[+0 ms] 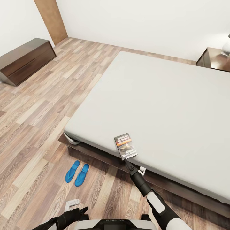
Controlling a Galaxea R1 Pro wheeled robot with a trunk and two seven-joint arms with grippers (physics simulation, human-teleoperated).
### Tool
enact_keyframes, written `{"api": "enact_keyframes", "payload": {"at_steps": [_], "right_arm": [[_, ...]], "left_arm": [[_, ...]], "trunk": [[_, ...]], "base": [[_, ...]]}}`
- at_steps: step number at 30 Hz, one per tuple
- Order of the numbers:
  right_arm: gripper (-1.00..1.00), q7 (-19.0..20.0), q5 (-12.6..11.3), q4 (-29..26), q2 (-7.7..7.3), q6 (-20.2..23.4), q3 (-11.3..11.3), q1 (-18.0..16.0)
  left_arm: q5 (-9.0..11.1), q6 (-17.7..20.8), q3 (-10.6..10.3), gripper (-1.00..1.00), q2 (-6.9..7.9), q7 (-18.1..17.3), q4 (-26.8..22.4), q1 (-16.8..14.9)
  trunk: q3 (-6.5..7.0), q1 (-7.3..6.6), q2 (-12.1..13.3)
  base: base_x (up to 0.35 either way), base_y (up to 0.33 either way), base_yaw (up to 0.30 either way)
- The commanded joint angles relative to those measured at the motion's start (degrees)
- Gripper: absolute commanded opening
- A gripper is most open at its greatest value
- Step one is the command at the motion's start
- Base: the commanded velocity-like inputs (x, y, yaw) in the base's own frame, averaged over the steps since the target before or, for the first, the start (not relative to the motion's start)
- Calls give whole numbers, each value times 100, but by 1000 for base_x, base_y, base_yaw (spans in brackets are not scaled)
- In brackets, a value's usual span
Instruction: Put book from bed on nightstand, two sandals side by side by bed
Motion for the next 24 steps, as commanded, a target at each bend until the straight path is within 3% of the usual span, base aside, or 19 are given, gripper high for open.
{"api": "enact_keyframes", "payload": {"at_steps": [1, 24], "right_arm": [[100, 16, -60, 2, -2, 56, 12, -2], [100, 16, -60, 2, -2, 55, 2, -2]], "left_arm": [[-61, -40, 36, 100, 2, -8, 7, -2], [-61, -40, 28, 100, -6, -8, 7, 0]], "trunk": [[-3, 0, -3], [-416, 506, -925]], "base": [[0, 0, 0], [0, 0, 0]]}}
